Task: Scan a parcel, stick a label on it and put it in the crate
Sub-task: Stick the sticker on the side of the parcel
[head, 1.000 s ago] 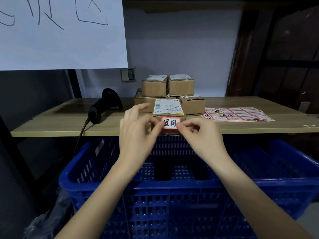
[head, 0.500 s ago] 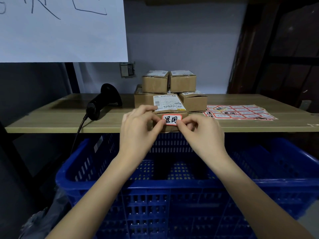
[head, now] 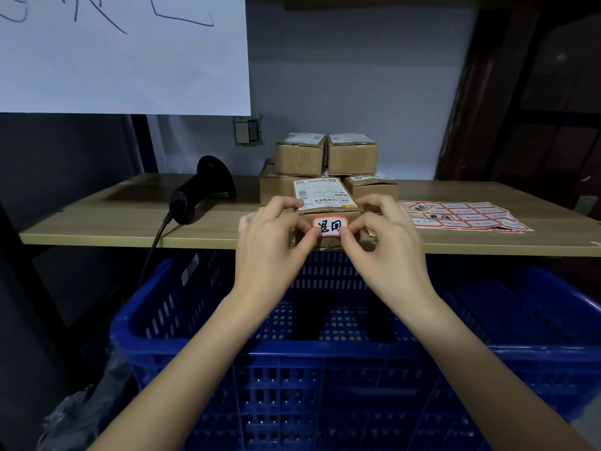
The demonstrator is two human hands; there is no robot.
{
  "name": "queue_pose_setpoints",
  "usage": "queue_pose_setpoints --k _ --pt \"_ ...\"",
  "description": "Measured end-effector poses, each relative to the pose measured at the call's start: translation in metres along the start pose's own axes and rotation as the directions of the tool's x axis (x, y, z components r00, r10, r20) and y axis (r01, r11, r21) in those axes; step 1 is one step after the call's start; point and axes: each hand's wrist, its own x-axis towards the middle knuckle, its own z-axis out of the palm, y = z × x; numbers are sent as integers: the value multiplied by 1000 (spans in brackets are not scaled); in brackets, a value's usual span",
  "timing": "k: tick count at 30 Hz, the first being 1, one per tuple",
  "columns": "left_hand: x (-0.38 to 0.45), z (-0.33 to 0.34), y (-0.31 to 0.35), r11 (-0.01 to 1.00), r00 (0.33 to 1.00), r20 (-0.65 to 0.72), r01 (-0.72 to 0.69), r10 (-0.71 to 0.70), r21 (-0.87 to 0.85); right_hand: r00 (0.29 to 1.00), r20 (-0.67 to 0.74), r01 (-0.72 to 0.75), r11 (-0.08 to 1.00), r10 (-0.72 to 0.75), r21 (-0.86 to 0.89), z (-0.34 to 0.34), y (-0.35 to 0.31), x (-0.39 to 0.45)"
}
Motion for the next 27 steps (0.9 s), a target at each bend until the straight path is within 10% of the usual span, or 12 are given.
queue_pose_setpoints --k 27 --pt "3 1 7 1000 999 -38 -24 25 10 998 41 49 998 -50 27 0 2 15"
